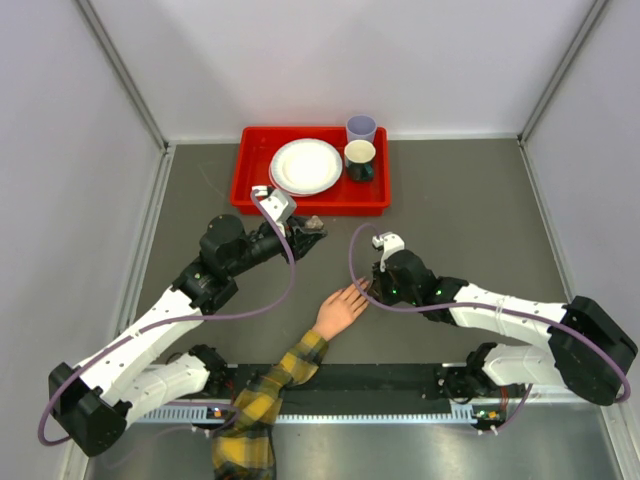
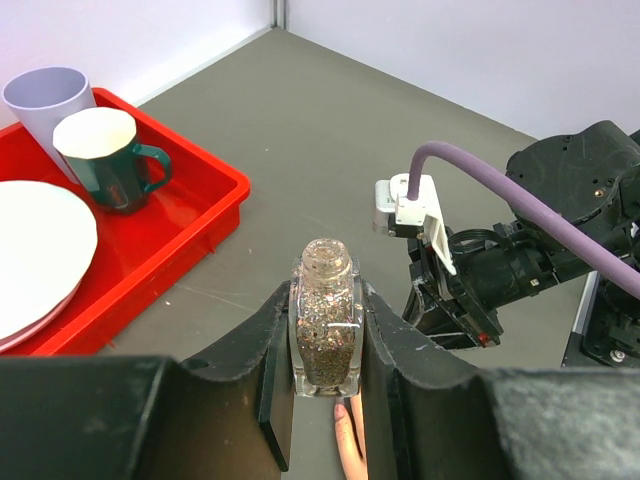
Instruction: Paint the nails
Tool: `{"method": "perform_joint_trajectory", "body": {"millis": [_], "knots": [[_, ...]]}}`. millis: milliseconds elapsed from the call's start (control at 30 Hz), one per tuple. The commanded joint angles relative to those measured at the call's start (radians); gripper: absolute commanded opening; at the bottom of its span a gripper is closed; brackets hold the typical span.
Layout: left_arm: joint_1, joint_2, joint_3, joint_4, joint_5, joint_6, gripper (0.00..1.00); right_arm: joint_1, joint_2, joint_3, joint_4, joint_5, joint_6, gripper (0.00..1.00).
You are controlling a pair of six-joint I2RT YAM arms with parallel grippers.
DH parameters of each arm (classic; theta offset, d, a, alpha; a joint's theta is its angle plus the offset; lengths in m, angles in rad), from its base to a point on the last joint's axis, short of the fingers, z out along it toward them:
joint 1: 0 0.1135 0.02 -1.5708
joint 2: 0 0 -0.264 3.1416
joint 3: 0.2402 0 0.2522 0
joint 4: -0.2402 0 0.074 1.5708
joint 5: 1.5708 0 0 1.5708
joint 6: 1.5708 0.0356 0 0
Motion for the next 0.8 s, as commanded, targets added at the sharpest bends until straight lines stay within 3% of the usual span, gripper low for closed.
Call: {"method": "perform_joint_trajectory", "body": {"millis": [0, 767], "knots": [[0.007, -0.014, 0.007, 0.063, 0.019, -0.010, 0.00, -0.011, 0.002, 0.029, 0.039, -0.011, 0.008, 0.00], [0.013, -0.026, -0.001, 0.060, 0.020, -0.010, 0.00, -0.014, 0.035, 0.047, 0.051, 0.035, 0.016, 0.00]]}}
